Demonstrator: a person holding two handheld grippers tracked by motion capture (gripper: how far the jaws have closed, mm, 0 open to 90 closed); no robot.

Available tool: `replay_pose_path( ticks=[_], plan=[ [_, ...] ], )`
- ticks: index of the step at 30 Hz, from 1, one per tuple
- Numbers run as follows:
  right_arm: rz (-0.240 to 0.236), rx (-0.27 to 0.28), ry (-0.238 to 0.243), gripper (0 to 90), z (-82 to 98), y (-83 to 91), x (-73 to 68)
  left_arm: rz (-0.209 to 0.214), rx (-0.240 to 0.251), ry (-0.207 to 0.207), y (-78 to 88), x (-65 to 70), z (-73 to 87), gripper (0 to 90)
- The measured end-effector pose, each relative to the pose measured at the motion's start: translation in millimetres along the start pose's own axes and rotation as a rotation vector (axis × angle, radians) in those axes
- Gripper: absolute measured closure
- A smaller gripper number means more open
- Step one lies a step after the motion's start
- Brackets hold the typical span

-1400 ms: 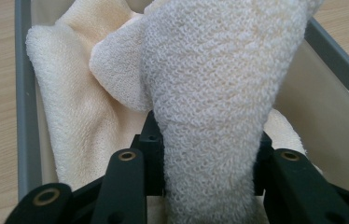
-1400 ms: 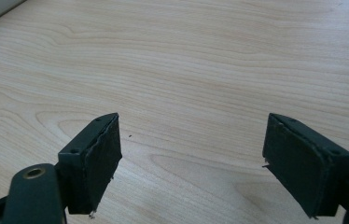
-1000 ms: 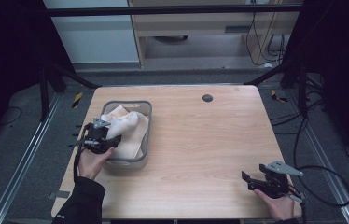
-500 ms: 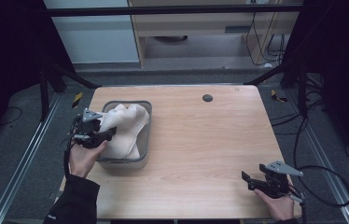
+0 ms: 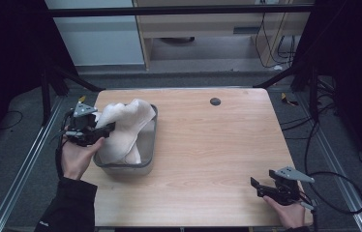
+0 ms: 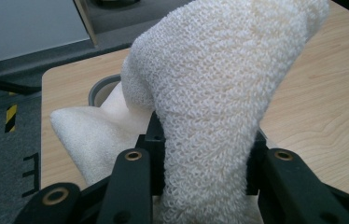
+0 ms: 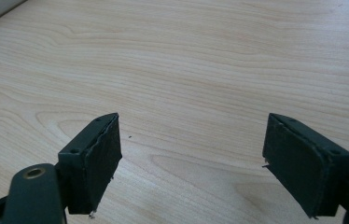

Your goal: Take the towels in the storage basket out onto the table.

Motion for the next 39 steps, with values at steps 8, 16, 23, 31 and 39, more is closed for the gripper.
replay_pose_path(
  ticks=[8,16,23,31,39],
  plan=[
    [0.0,0.001,0.0,19.2,0.0,0.0,0.1,0.023,0.011,-0.024,5.7,7.1,-9.5,65.0],
    [-0.001,0.001,-0.001,19.2,0.0,0.0,0.1,0.06,0.018,-0.04,12.7,18.4,-22.1,65.0],
    [-0.001,0.002,-0.001,19.2,-0.1,0.1,0.1,0.098,0.017,-0.067,18.7,29.6,-32.3,65.0],
    [-0.001,0.001,-0.002,19.2,0.0,0.0,0.3,0.148,0.011,-0.094,21.0,46.0,-40.4,65.0],
    [-0.001,0.001,-0.001,19.2,0.0,0.0,0.3,0.184,0.004,-0.119,21.6,59.8,-47.9,65.0]
  ],
)
Point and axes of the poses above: each handheld gripper's, and its own axes: y roughly backward along the jaws, z roughly out of its underside, x roughly to its right, the point moved 1 cm from there along -y, roughly forward along the jaws, and after that the axes turned 12 degrees about x, right-handed, at the moved point
